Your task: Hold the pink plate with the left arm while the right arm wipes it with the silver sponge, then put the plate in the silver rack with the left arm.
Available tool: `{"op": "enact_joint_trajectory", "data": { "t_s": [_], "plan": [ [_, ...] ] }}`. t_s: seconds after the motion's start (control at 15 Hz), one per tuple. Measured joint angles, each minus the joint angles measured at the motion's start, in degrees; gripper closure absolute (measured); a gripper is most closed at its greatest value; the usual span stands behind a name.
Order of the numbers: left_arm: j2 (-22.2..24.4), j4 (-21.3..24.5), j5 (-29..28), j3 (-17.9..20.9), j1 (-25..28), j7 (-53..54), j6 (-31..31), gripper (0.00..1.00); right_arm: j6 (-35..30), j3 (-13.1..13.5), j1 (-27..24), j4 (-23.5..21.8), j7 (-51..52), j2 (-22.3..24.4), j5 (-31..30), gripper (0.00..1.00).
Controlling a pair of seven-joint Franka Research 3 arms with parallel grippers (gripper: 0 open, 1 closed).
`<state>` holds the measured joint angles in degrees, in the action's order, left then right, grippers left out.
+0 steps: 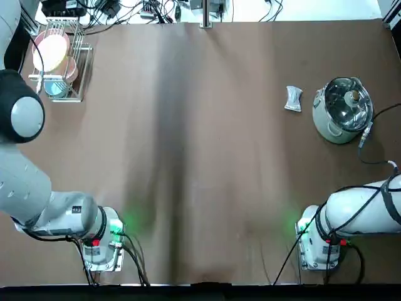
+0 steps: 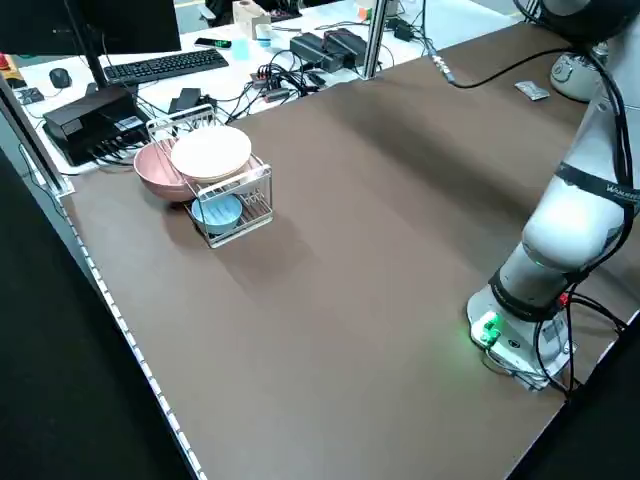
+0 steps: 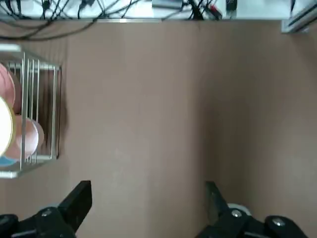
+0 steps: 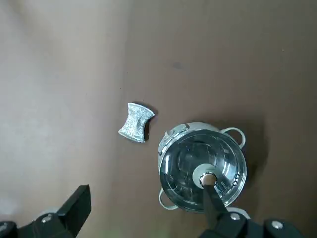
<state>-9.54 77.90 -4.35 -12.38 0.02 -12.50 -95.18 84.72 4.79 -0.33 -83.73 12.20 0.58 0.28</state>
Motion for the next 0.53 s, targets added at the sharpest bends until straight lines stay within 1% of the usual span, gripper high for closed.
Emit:
{"op": "enact_joint_trajectory", "data": {
  "t_s": [0.13,0.27,0.53],
  "plan": [
    [2.00,3.95,0.99,1.20,-0.64,0.00,-0.01,0.00,-0.08,0.03,-0.60,0.00,0.00,0.00,-0.24,0.00],
    [3.36,6.27,1.70,1.75,-0.39,0.00,-0.03,0.00,-0.15,0.07,-1.80,0.00,-0.09,0.00,-0.27,0.00],
    [3.90,6.90,1.70,2.08,-0.12,0.01,-0.09,0.00,-0.13,-0.03,-2.54,0.00,-1.42,0.00,-0.27,0.00]
  ]
}}
